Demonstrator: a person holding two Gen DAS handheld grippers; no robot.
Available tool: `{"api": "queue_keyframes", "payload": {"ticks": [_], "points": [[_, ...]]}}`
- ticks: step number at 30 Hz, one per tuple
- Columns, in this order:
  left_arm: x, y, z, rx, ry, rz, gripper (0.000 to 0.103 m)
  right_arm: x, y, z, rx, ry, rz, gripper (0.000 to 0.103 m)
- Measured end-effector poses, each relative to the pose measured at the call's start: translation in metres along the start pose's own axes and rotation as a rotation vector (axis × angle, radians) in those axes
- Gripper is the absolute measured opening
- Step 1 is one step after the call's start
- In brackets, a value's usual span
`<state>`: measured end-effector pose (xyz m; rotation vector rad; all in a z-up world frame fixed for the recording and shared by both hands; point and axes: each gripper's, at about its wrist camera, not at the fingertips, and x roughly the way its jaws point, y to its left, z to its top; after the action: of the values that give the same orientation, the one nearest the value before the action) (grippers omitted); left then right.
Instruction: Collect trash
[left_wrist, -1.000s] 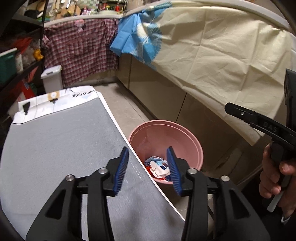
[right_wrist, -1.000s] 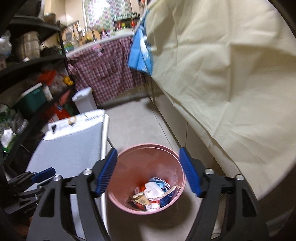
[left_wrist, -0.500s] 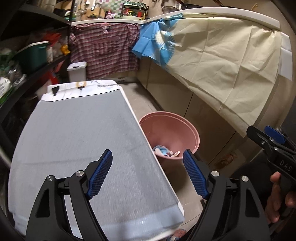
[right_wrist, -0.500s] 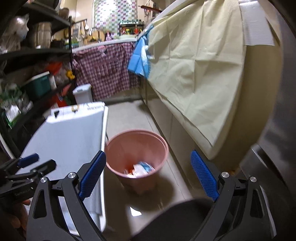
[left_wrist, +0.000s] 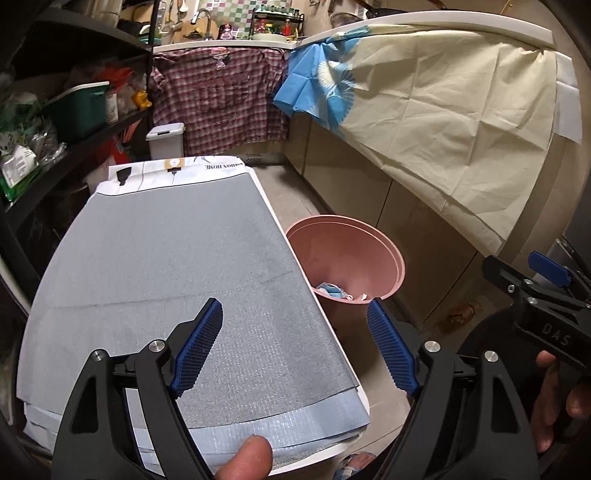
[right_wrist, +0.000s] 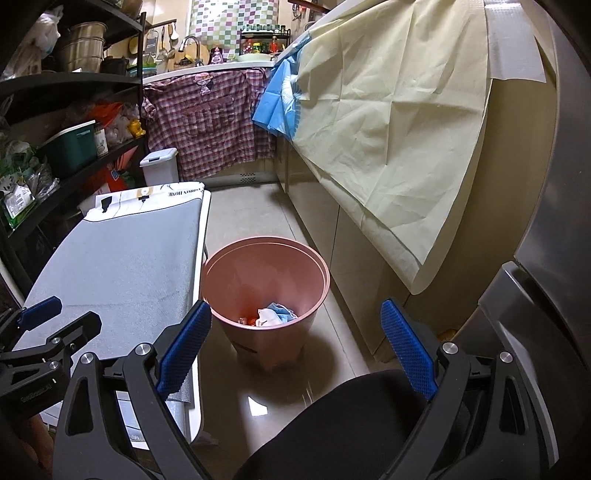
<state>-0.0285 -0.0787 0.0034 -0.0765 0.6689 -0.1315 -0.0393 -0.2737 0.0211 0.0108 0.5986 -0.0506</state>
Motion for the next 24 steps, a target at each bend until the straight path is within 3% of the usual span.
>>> {"api": "queue_keyframes", "payload": {"ticks": [24], "points": [[-0.0007,-0.0091,-0.0012,0.032,-0.016,-0.011,0.078,0.0045,-0.0003,-0.0003,0.002,0.004,0.0,0.091]]}}
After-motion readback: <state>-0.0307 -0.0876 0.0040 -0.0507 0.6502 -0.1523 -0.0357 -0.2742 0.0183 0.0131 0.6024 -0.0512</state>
